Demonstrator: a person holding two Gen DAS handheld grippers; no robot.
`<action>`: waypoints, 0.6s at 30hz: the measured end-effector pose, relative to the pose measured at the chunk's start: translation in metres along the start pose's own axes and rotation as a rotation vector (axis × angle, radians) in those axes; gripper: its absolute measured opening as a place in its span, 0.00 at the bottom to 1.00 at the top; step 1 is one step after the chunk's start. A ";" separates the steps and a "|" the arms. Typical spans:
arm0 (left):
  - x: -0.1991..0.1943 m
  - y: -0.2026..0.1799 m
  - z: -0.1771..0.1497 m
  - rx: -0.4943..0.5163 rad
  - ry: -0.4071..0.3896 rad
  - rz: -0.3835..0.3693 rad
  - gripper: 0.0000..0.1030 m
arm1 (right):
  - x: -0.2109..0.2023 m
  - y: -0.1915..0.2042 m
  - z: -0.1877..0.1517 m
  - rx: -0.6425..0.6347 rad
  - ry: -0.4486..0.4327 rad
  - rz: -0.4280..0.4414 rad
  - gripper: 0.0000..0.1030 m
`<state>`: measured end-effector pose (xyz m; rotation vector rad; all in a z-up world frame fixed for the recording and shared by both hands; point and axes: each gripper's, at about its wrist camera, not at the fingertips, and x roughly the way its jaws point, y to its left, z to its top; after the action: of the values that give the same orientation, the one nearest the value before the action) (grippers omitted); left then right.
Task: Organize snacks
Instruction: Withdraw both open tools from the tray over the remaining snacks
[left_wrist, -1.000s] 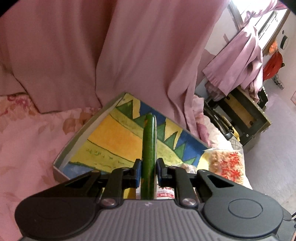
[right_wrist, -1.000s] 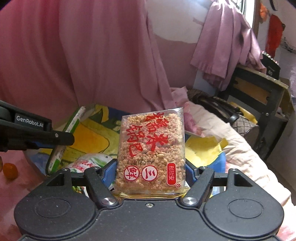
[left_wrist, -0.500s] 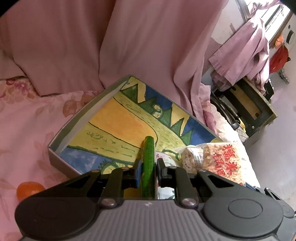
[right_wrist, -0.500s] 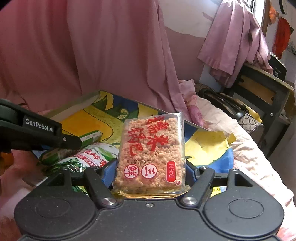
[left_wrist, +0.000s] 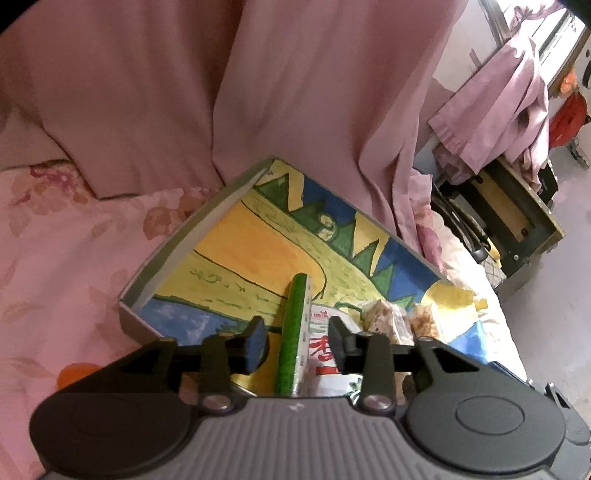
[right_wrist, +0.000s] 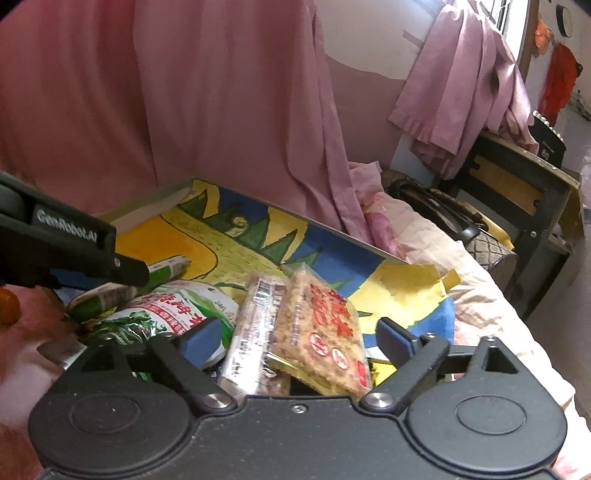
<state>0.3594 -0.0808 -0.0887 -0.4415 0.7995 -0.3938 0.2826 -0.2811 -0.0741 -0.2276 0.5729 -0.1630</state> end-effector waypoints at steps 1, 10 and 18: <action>-0.003 -0.001 0.001 0.000 -0.004 0.002 0.51 | -0.003 0.000 0.000 0.001 -0.006 -0.006 0.94; -0.056 -0.037 0.007 0.158 -0.127 0.046 0.90 | -0.049 -0.020 0.003 0.092 -0.111 -0.030 0.99; -0.111 -0.076 -0.007 0.302 -0.226 0.107 0.99 | -0.103 -0.051 -0.001 0.267 -0.218 -0.044 0.99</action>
<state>0.2708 -0.0917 0.0124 -0.1559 0.5304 -0.3515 0.1923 -0.3078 -0.0085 0.0020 0.3252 -0.2514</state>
